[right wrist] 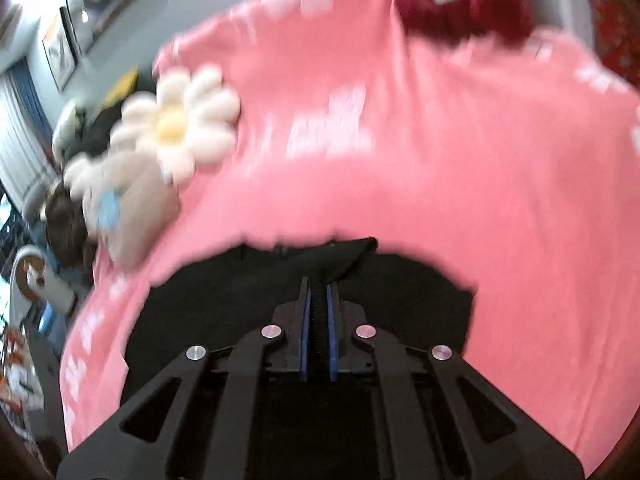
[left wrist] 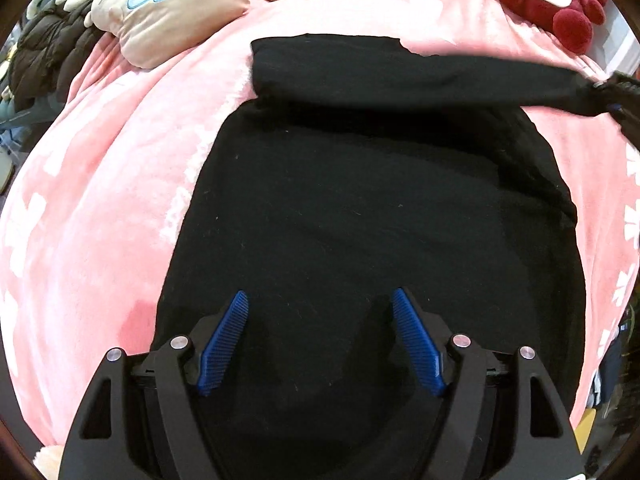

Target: Fold small clothes

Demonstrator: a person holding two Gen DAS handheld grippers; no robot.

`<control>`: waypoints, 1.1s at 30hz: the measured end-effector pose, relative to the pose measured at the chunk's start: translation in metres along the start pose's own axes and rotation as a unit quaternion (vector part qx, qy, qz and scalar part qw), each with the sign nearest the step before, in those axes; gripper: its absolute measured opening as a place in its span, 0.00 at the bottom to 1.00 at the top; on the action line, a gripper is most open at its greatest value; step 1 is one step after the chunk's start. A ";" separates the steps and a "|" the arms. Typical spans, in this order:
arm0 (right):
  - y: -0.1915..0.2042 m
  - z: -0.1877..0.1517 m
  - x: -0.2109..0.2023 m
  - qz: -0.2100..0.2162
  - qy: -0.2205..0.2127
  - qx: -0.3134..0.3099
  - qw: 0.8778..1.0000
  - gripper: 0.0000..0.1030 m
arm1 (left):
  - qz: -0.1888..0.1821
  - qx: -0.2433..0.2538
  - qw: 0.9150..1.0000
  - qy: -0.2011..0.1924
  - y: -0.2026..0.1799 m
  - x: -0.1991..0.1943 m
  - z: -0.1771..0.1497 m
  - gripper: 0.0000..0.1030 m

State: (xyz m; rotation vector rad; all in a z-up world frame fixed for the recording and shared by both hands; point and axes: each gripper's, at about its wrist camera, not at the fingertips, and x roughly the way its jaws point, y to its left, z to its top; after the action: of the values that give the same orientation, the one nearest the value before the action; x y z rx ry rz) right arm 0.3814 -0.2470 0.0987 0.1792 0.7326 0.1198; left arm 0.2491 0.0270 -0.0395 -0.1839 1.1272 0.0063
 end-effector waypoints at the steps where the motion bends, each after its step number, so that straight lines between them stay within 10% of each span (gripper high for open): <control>1: -0.013 -0.007 0.012 -0.041 0.018 -0.012 0.999 0.05 | 0.004 0.000 1.000 0.001 0.000 0.002 0.000 0.70; 5: -0.067 -0.061 0.071 -0.047 0.140 0.047 0.988 0.05 | 0.005 0.000 1.000 -0.004 -0.002 0.001 -0.002 0.72; 13: -0.065 -0.063 0.063 -0.039 0.121 0.051 0.991 0.06 | -0.044 -0.108 0.993 -0.023 0.032 0.005 0.057 0.73; 18: -0.051 -0.046 0.051 -0.023 0.099 0.030 0.994 0.06 | -0.140 -0.190 0.971 -0.041 0.055 0.011 0.115 0.73; 20: -0.049 -0.045 0.051 -0.021 0.096 0.029 0.995 0.08 | -0.101 -0.183 0.977 -0.039 0.055 0.028 0.129 0.71; 23: -0.053 -0.054 0.063 -0.057 0.119 0.008 0.991 0.09 | -0.001 -0.175 0.984 -0.014 0.064 0.060 0.136 0.39; 26: -0.064 -0.061 0.058 -0.061 0.119 0.019 0.991 0.14 | 0.093 -0.150 0.984 -0.035 0.065 0.056 0.143 0.36; 33: -0.078 -0.046 0.053 -0.032 0.099 0.066 0.992 0.51 | 0.075 -0.153 0.985 -0.034 0.079 0.040 0.149 0.38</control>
State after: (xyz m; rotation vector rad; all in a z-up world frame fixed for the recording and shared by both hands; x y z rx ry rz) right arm 0.3931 -0.3081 0.0144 0.2718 0.9435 0.0273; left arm 0.3920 0.1238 -0.0251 -0.3706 1.0647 0.3191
